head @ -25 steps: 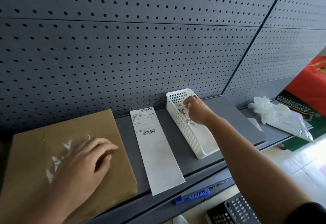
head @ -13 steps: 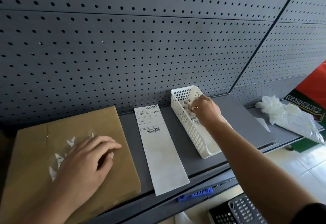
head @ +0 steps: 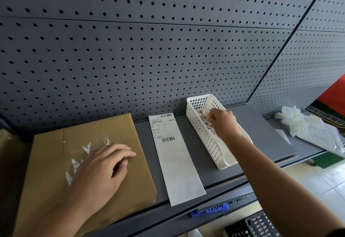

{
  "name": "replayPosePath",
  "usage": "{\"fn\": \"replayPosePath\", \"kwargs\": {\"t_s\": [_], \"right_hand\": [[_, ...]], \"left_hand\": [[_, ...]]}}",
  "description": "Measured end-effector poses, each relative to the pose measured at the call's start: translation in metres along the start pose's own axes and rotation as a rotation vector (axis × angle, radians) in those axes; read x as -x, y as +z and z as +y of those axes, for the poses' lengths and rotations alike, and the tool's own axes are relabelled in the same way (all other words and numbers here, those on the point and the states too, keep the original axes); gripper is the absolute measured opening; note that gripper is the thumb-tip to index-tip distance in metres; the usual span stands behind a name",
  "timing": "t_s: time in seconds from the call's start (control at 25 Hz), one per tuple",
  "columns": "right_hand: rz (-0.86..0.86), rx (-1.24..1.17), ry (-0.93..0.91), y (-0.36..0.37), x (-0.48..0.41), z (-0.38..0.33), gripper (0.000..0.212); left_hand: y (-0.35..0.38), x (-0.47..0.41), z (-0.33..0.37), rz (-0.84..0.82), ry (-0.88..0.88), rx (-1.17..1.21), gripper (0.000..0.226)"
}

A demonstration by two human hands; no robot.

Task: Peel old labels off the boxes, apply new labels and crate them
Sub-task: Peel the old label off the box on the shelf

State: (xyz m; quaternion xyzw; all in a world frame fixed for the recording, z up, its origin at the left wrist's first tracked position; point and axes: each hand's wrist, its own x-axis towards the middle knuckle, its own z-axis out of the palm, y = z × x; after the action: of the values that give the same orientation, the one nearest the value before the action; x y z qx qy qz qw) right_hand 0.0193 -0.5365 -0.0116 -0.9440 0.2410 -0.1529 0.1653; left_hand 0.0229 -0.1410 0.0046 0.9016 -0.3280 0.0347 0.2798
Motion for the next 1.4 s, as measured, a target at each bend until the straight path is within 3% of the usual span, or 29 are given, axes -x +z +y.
{"fn": "replayPosePath", "kwargs": {"t_s": [0.12,0.32,0.44,0.68,0.84,1.16,1.4], "right_hand": [[0.009,-0.017,-0.043,-0.003,0.002,0.003,0.013],[0.022,-0.021,-0.025,-0.017,0.001,0.01,0.032],[0.02,-0.032,0.001,-0.027,0.003,0.006,0.025],[-0.176,0.08,0.046,-0.012,-0.002,0.0,0.031],[-0.197,0.09,0.068,-0.005,0.001,0.002,0.031],[0.062,-0.18,0.086,-0.049,0.012,0.002,0.019],[-0.231,-0.009,0.1,-0.032,0.008,0.004,0.026]], "left_hand": [[-0.009,0.003,0.001,-0.004,-0.027,0.076,0.025],[-0.027,0.015,-0.009,0.066,-0.065,0.158,0.028],[-0.037,0.023,-0.017,0.093,-0.117,0.149,0.03],[-0.044,0.035,-0.02,0.114,-0.166,0.124,0.034],[-0.044,0.042,-0.018,0.141,-0.193,0.141,0.034],[-0.051,0.055,-0.028,0.171,-0.259,0.109,0.025],[-0.051,0.061,-0.034,0.19,-0.297,0.096,0.023]]}}
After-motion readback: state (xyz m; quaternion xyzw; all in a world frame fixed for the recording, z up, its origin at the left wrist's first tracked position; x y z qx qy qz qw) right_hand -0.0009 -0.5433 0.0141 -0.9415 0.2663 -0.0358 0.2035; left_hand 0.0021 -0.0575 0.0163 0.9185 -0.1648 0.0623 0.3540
